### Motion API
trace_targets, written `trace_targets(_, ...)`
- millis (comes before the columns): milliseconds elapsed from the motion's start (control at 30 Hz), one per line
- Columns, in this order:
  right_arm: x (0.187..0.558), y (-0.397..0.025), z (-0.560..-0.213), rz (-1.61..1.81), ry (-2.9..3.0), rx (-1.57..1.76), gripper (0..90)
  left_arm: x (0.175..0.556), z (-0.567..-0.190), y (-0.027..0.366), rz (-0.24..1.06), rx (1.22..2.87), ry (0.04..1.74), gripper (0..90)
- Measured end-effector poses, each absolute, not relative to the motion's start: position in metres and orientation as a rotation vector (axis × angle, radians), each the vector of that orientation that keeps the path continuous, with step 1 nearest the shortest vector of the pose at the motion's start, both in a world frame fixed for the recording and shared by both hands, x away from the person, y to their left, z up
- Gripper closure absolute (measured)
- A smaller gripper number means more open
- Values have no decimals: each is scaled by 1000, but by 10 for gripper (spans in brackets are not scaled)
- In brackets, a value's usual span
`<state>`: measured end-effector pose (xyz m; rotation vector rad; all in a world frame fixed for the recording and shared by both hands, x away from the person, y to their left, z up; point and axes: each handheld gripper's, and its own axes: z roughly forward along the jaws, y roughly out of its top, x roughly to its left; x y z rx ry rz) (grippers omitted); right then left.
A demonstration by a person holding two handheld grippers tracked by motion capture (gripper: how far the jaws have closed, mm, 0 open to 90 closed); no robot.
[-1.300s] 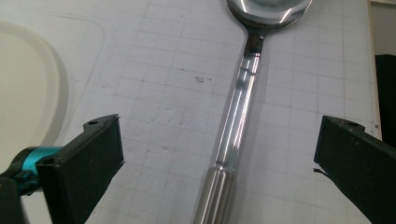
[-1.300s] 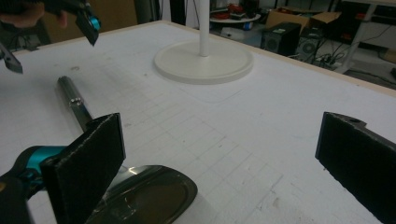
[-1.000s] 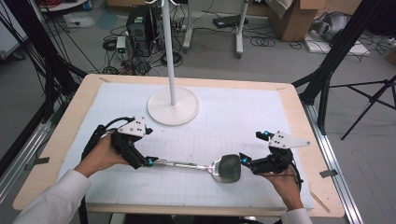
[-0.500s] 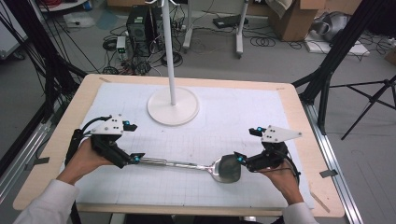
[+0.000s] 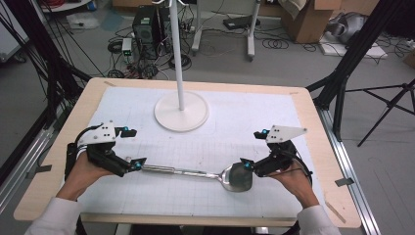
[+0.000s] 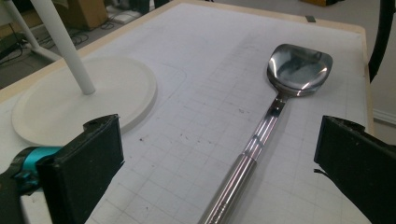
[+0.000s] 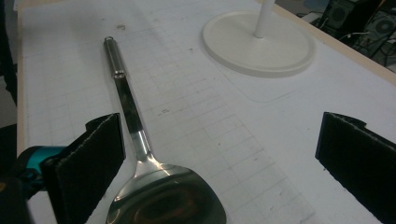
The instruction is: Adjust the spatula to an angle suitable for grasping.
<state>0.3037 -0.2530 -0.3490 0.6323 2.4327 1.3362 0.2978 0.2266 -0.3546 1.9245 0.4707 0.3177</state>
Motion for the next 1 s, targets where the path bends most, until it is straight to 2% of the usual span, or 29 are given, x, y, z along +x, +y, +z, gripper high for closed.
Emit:
trace_targets(433, 313, -223, -342, 1294, 2565, 536, 5, 295, -354, 240, 341, 1853, 493, 17)
trace_targets(1000, 323, -169, -358, 1128, 2795, 364, 5, 293, -380, 255, 380, 1773, 542, 18)
